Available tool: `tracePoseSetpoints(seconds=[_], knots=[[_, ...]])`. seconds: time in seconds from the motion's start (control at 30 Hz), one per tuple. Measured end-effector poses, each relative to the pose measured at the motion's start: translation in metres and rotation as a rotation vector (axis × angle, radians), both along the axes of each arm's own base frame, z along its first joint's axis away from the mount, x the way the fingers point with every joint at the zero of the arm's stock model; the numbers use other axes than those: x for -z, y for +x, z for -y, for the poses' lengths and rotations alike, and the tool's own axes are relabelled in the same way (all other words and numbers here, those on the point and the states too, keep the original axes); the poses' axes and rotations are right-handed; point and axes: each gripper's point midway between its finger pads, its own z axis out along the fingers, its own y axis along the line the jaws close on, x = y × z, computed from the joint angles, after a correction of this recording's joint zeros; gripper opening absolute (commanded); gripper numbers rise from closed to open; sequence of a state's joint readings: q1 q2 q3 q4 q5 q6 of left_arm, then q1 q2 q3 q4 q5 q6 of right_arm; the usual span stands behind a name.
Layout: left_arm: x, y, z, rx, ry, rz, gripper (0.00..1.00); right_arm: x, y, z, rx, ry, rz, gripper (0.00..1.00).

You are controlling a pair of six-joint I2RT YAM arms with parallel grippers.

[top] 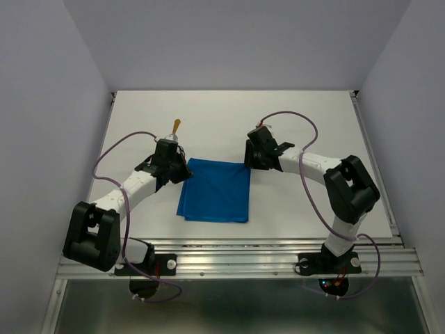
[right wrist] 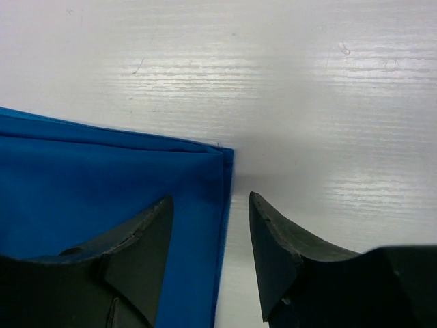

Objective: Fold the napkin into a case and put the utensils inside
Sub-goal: Smooth out the lower triangle-folded napkin at the center of the board.

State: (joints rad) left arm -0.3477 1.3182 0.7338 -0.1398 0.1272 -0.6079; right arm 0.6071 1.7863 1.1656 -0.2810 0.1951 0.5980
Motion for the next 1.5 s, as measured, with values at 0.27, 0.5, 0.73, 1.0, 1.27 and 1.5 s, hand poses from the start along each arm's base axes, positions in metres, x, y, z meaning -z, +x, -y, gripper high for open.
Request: tracePoseSetpoints(seconds=[0.27, 0.5, 0.73, 1.0, 1.27, 1.5], knots=[[-0.013, 0.013, -0.003, -0.014, -0.003, 0.029, 0.00, 0.032, 0.000, -0.001, -0.002, -0.039, -0.062, 0.16], [-0.012, 0.016, -0.014, -0.041, 0.007, 0.018, 0.00, 0.033, 0.004, 0.002, -0.009, -0.069, -0.046, 0.01], [-0.011, 0.014, -0.015, -0.039, 0.010, 0.011, 0.00, 0.032, 0.022, 0.015, -0.057, -0.133, 0.014, 0.04], [-0.004, 0.014, -0.011, -0.022, 0.004, -0.020, 0.00, 0.023, 0.045, 0.026, -0.088, -0.174, 0.058, 0.55], [0.000, 0.049, 0.000, -0.015, 0.007, -0.038, 0.00, -0.029, 0.026, 0.025, -0.082, -0.077, 0.096, 0.29], [0.013, 0.078, 0.007, -0.011, 0.028, -0.061, 0.00, -0.052, -0.020, 0.017, -0.106, 0.005, 0.084, 0.23]])
